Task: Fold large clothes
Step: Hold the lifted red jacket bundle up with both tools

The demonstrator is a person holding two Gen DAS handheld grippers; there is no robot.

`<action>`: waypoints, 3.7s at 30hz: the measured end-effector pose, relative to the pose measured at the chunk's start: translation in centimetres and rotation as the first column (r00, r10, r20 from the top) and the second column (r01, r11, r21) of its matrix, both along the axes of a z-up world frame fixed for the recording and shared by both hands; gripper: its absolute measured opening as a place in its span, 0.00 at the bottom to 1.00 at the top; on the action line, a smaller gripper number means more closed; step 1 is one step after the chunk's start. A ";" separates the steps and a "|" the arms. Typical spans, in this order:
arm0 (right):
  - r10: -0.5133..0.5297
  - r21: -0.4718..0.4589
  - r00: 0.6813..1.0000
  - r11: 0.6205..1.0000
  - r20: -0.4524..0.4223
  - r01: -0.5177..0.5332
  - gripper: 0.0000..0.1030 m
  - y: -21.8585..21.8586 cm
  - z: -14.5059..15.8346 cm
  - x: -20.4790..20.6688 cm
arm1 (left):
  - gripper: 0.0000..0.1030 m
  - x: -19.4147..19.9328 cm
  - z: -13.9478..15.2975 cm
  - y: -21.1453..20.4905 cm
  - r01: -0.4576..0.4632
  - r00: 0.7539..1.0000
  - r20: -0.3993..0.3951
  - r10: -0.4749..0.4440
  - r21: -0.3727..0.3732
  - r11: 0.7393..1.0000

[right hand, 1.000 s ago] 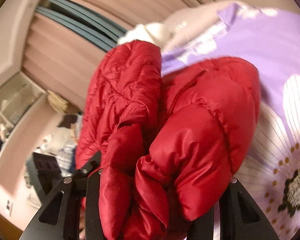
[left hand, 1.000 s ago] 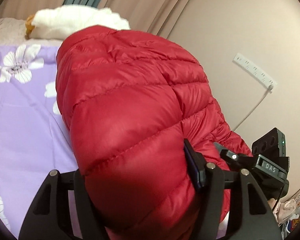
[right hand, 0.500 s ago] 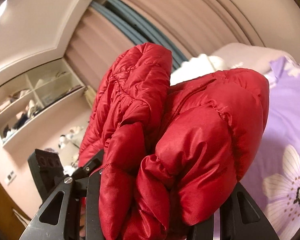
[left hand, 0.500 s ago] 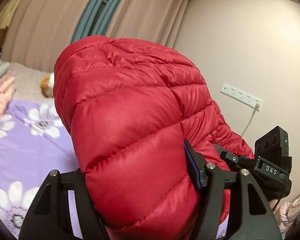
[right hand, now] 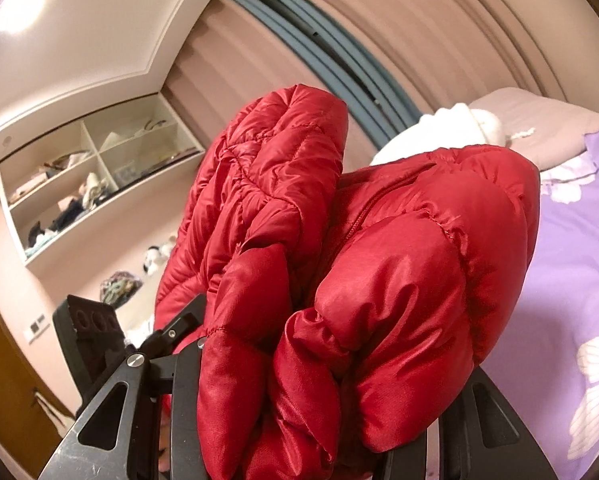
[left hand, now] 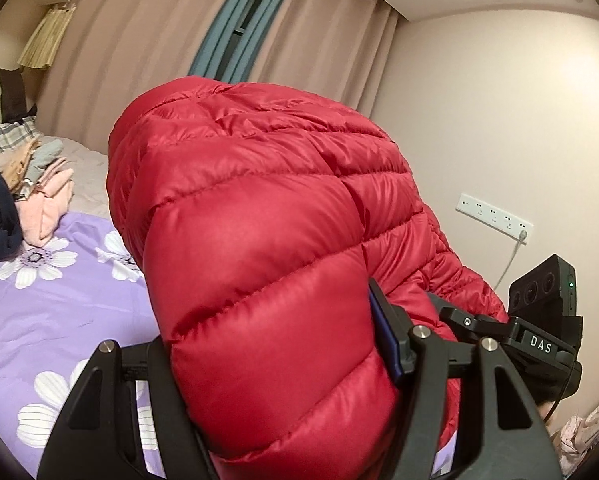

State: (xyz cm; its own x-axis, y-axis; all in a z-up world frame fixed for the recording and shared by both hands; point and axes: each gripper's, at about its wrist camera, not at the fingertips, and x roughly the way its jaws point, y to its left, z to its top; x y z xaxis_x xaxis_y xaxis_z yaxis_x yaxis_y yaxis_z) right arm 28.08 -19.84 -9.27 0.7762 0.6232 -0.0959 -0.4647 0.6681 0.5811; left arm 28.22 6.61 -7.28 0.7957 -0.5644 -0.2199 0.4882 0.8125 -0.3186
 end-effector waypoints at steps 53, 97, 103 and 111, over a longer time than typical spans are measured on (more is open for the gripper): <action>0.022 -0.054 1.000 0.998 -0.009 -0.022 0.44 3.2 0.3 -0.9 | 0.63 1.5 0.2 2.3 -0.065 0.998 -0.024 0.065 -0.019 0.998; -0.089 -0.237 0.953 0.971 -0.288 0.019 0.45 6.4 -10.9 9.2 | 0.64 11.4 -14.8 1.3 -0.123 0.930 -0.337 0.145 0.086 0.989; -0.072 -0.203 0.906 0.979 -0.418 -0.016 0.48 6.5 -18.6 8.8 | 0.75 9.8 -20.5 1.9 -0.146 0.890 -0.412 0.195 0.146 0.978; -0.133 -0.275 0.904 0.961 -0.405 0.019 0.48 7.8 -18.0 7.7 | 0.79 10.2 -20.6 1.6 -0.170 0.863 -0.453 0.223 0.156 0.973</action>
State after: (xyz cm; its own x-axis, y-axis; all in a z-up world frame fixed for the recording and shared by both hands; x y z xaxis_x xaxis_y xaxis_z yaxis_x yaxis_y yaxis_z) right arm 35.81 -12.03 -27.22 0.6727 0.4727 -0.5692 -0.1602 0.8441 0.5116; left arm 38.46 8.23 -27.92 0.6783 -0.3586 -0.6414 0.1319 0.9181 -0.3739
